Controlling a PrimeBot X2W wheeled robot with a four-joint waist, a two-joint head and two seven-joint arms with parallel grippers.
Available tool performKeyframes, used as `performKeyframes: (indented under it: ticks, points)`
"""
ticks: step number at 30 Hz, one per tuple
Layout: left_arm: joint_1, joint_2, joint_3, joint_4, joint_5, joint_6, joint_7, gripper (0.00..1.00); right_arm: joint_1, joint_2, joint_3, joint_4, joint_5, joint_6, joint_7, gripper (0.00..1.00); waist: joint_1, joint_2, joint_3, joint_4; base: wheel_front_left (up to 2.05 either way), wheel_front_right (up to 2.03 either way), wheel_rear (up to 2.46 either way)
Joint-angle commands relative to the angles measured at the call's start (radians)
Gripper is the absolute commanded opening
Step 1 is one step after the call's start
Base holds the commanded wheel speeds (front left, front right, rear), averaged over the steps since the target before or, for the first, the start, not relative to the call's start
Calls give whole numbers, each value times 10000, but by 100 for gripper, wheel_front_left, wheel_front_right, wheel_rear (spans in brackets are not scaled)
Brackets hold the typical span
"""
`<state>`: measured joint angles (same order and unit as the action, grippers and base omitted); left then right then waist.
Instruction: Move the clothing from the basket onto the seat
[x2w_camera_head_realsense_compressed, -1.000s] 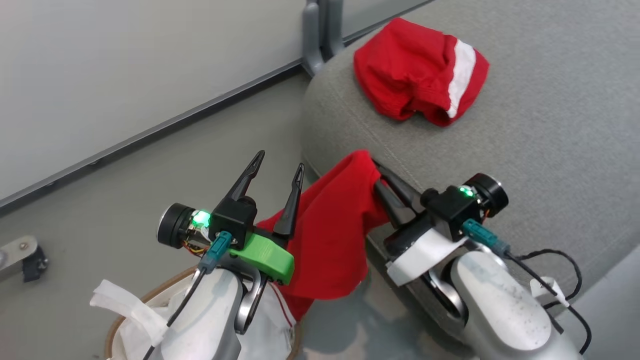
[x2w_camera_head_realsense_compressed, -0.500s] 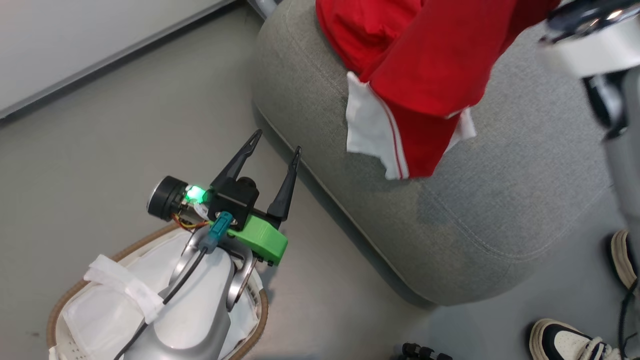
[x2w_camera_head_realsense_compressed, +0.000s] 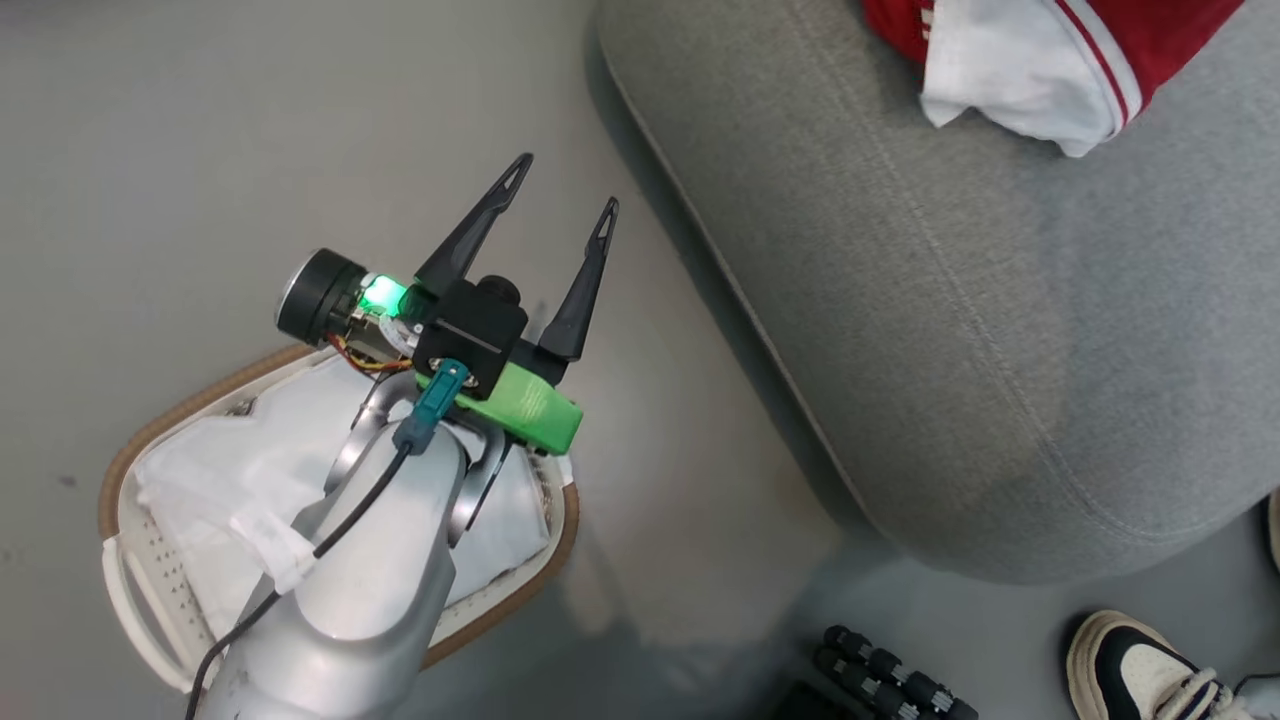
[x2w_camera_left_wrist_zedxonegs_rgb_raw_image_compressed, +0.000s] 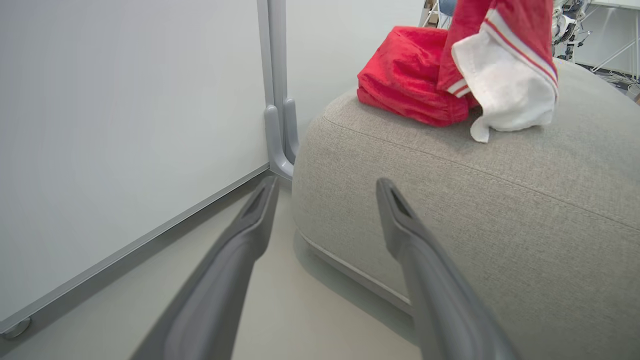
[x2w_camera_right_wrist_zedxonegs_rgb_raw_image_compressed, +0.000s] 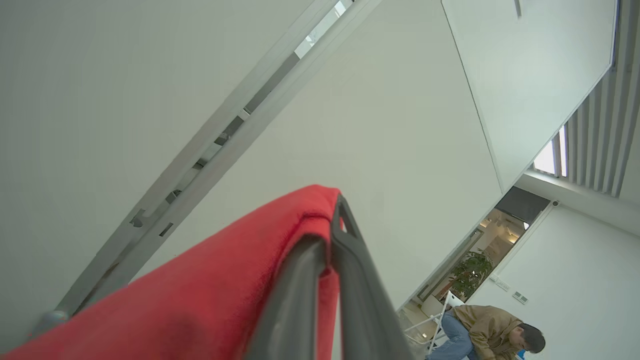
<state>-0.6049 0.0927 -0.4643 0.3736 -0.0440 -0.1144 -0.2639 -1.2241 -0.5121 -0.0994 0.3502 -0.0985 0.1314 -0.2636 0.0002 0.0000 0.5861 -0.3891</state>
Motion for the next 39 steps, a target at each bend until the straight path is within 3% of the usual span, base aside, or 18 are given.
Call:
performKeyframes:
  ticks: [1, 12, 19, 20, 22, 23, 31, 39]
  points:
    - [-295, -21, -25, -124, 49, -34, -7, 100, 205, 139, -74, 236, -115, -14, -14, 0, -2, 0, 1002, 1035, 0, 0, 0]
    - [-351, -230, -78, -221, -86, -4, -6, 100, 2817, 1498, -822, 2375, -532, -16, -11, 0, -2, 0, 1126, 1665, 0, 0, 0]
    - [160, -251, 158, -8, -253, 47, -6, 100, 4742, 2137, -1351, 2541, -515, -16, -11, 0, -2, 0, 373, 1573, 0, 0, 0]
    - [268, -261, 238, -14, -300, 91, -6, 100, 4996, 2218, -1434, 2429, -461, -14, -11, 3, -2, 0, 183, 1551, 0, 0, 0]
    - [457, -291, 372, -101, -468, 93, -6, 100, 5419, 2340, -1440, 2266, -364, -16, -11, 88, -2, 0, -130, 1521, 0, 0, 0]
    - [529, -300, 399, -116, -473, 102, -5, 100, 5590, 2388, -1465, 2202, -326, -16, -11, 100, -2, 0, -253, 1514, 0, 0, 0]
    - [1390, -373, 930, -157, -742, 336, -5, 100, 6700, 2814, -1429, 1029, 79, -14, -11, 100, -2, 0, -1631, 1779, 0, 0, 0]
    - [2352, -407, 1844, -390, -978, 788, -5, 100, 7135, 3275, -134, 115, 728, -14, -11, 100, -2, 0, -2818, 2544, 0, 0, 0]
